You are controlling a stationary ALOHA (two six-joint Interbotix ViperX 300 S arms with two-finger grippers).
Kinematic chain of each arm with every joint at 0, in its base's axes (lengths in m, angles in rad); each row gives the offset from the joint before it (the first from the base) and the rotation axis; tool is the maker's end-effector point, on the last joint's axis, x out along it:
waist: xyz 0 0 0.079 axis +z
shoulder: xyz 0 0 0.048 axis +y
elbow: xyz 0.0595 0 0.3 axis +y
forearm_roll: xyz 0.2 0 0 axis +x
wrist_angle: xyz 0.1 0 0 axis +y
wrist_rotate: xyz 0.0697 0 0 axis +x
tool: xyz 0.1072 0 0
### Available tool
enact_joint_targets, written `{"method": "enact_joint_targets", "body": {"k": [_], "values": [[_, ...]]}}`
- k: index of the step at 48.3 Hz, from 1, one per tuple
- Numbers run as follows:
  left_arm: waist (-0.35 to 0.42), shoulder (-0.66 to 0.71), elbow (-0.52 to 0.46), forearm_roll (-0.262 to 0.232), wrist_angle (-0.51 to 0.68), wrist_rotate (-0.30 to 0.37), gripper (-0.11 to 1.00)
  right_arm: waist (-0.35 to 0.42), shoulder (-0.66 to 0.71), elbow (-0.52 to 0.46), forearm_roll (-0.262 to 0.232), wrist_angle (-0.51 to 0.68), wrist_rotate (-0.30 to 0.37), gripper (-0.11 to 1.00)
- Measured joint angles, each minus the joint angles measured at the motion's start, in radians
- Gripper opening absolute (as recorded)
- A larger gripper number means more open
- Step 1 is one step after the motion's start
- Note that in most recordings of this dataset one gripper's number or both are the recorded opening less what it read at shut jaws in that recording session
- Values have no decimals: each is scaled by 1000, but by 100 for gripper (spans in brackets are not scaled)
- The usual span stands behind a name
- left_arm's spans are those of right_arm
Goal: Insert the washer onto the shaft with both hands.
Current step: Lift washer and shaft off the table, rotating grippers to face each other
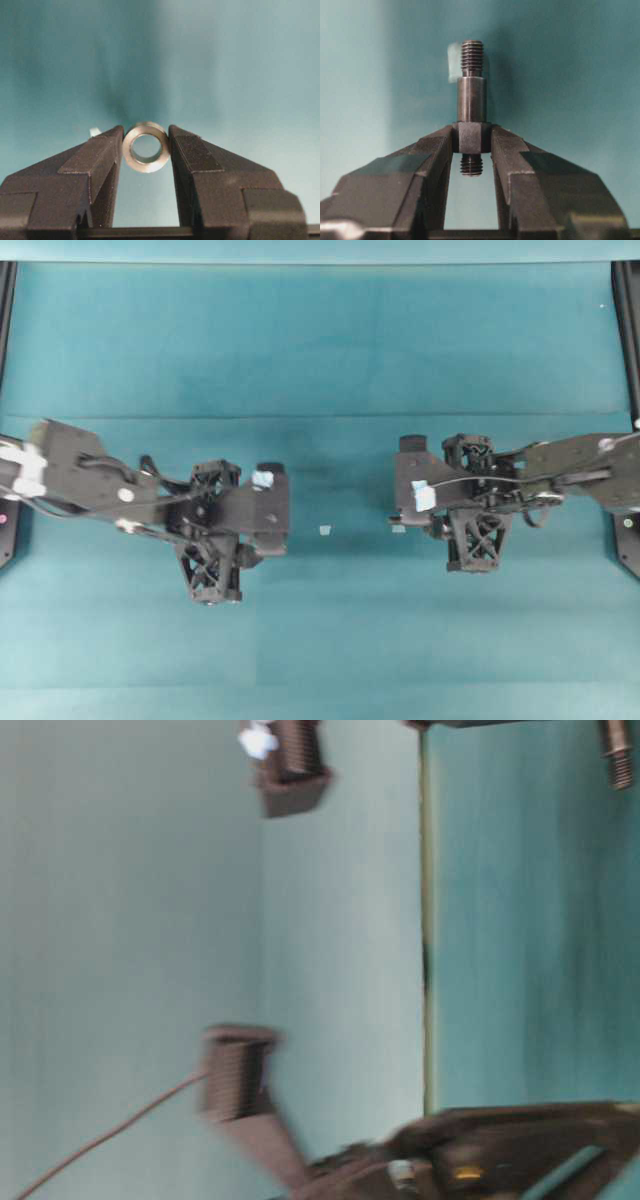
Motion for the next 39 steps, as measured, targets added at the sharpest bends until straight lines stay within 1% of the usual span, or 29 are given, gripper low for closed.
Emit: {"method": "enact_joint_targets", "body": {"k": [5,10,18,27,34,39], "values": [[3,-49,25,0,-52,0,34,-2,-29,6,0,-6,0,0],[8,-92,63,0,-141,2,34,-2,-54,14,2,-26,0,0],[9,-135,132,0,-288,2,34,-2,-84,48,14,-103,6,0],[9,-169,186,0,-373,2,34,2,-115,97,20,-233,69,0],[12,-178,201,0,-440,2,34,14,-144,146,21,-367,124,0],[18,-178,207,0,-509,0,34,34,-158,175,20,-445,161,0]]}}
